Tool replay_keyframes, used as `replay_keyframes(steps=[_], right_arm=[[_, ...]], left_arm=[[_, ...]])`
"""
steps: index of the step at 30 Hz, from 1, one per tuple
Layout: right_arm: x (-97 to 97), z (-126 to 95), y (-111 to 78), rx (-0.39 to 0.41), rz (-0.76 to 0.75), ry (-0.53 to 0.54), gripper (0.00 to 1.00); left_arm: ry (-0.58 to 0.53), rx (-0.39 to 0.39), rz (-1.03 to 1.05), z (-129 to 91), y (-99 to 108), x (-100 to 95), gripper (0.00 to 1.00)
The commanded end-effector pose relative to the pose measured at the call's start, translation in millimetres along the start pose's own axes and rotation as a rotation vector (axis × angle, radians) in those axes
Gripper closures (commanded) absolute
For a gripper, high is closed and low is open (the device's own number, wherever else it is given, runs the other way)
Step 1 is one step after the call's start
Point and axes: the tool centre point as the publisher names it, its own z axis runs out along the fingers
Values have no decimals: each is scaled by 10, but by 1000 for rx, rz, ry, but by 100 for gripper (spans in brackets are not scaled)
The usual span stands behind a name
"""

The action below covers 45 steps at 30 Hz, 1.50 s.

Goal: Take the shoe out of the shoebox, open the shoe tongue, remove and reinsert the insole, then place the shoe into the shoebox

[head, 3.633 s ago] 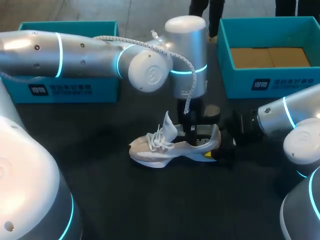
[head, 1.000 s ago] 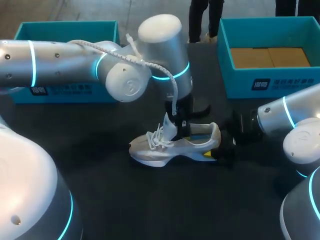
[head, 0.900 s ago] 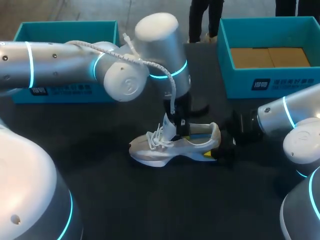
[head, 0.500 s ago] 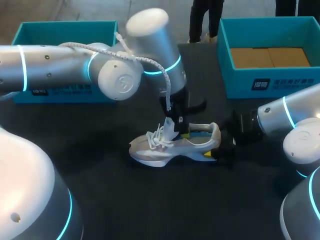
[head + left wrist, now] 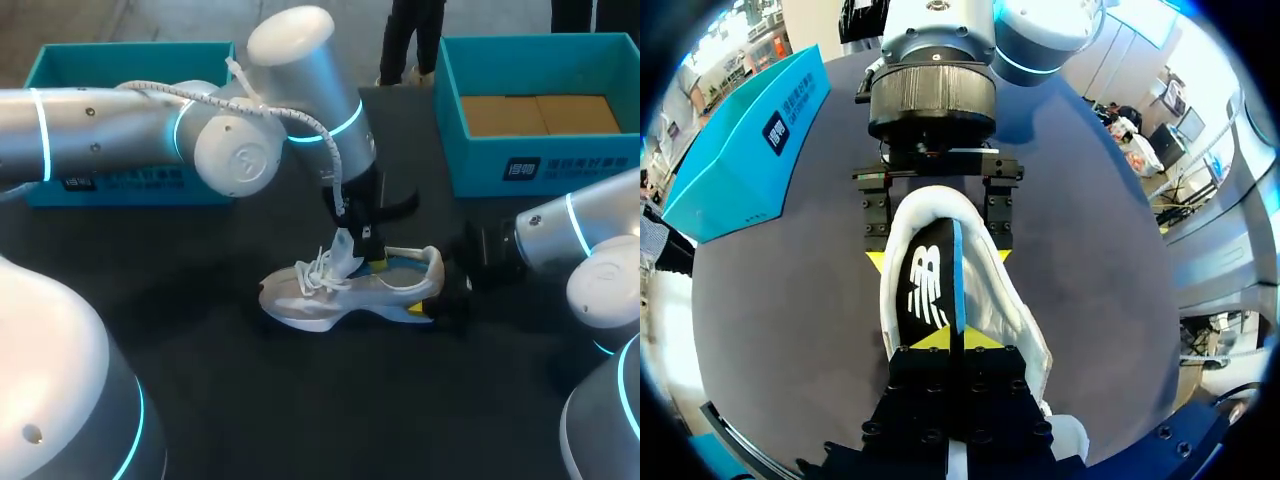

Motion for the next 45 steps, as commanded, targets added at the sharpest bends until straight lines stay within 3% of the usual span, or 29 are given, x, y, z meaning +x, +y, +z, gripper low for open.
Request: replay_keyframes(steps=[1,25,45], right_arm=[[3,34,2,2,1,-1,100],[3,34,2,2,1,-1,100],[3,34,2,2,1,-1,100]], left_arm=[[0,2,5,-16,-75,8,100],[9,24,19,-1,-258,-28,100],[-15,49,44,-159,-354,-33,100]])
